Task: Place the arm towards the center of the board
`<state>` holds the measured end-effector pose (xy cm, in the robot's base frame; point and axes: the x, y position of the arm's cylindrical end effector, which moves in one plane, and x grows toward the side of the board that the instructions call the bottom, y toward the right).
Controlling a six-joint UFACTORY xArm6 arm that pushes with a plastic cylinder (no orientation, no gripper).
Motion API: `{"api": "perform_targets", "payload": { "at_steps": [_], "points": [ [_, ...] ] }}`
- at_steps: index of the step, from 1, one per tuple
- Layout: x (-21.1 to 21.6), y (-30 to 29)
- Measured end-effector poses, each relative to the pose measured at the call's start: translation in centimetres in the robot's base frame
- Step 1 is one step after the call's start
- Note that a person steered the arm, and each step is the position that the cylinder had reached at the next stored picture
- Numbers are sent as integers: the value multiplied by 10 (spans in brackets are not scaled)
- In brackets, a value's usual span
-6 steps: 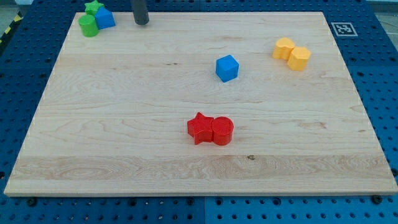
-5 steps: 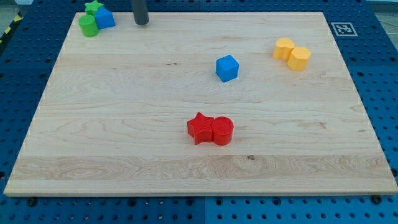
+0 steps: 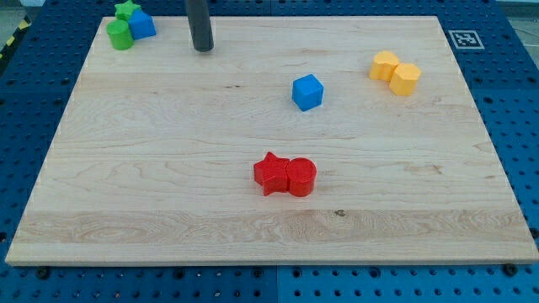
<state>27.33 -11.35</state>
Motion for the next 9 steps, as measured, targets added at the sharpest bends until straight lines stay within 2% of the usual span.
{"api": "perform_targets", "payload": {
  "at_steps": [2, 3, 7, 9],
  "points": [
    [66, 0],
    [83, 3],
    [154, 89],
    [163, 142]
  ]
}}
